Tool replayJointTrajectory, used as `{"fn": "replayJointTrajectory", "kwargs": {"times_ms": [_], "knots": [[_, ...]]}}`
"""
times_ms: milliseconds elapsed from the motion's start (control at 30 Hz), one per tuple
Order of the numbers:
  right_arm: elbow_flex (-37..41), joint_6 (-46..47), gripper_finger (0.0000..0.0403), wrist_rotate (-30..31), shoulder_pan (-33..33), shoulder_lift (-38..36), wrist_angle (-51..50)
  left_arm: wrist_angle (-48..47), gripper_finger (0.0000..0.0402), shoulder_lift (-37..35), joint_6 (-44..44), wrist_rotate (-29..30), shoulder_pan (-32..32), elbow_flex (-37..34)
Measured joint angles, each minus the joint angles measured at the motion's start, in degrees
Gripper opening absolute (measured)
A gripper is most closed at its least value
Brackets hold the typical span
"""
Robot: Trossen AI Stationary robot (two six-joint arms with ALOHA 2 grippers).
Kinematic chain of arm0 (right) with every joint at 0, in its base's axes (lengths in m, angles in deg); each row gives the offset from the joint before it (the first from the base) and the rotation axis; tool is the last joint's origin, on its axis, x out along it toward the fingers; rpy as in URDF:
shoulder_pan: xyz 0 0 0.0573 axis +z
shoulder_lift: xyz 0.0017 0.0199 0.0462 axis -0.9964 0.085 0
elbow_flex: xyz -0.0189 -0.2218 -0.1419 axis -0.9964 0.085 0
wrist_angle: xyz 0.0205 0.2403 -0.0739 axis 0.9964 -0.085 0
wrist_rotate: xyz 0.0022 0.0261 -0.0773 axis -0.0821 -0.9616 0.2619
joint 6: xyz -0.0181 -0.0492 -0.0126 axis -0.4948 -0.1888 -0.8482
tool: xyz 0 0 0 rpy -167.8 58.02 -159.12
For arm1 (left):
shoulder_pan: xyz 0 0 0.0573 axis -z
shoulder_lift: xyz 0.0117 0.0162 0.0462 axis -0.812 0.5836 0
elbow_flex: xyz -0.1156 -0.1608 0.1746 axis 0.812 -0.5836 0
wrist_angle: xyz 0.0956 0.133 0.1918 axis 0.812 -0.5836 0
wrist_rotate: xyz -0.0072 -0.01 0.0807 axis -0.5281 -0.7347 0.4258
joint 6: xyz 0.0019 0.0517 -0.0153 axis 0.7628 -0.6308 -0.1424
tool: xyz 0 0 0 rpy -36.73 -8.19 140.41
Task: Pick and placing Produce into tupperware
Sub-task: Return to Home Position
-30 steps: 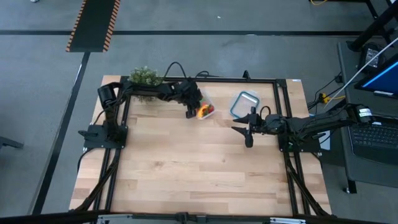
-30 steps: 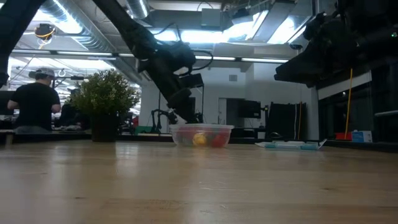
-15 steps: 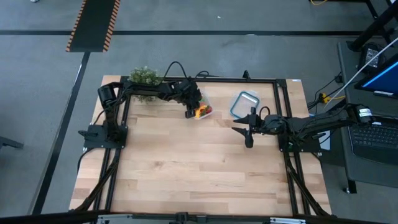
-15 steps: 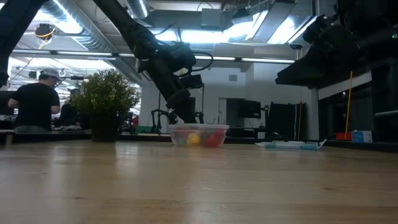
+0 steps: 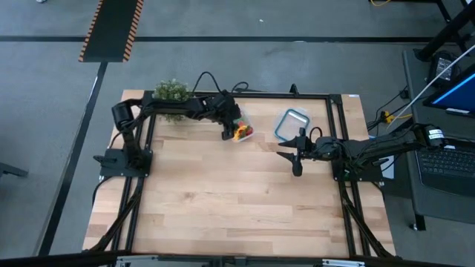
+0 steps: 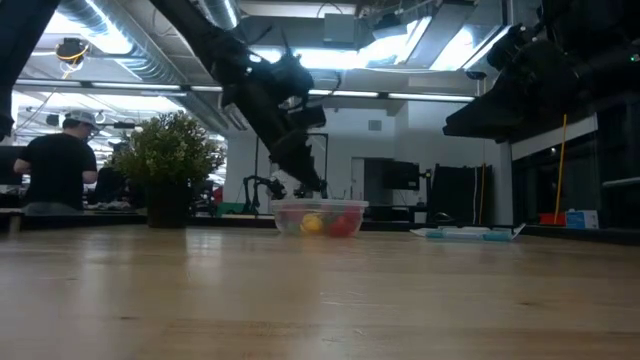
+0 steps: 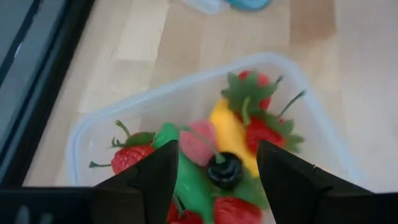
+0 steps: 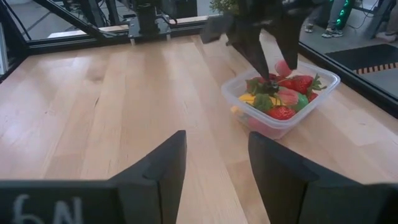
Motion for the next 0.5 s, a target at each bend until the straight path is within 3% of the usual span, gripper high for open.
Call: {"fn": "replayJointTrajectory", "kwargs": {"times_ms": [267, 367, 500], "knots": [[0.00, 0.06, 0.0174, 0.00, 0.02, 0.00, 0.28, -5.76, 0.0209, -7.97, 1.82, -0.80, 2.35, -0.08], [-0.01, 2.31, 0.0174, -0.08, 0.04, 0.00, 1.54, -5.27, 0.0207, -11.51, 1.93, -5.83, 3.22, -1.33], [0.00, 0.65, 0.0174, -3.77, 0.05, 0.02, 2.44, -1.71, 0.0206, -16.54, 1.89, -17.66, 3.64, -5.78]]}}
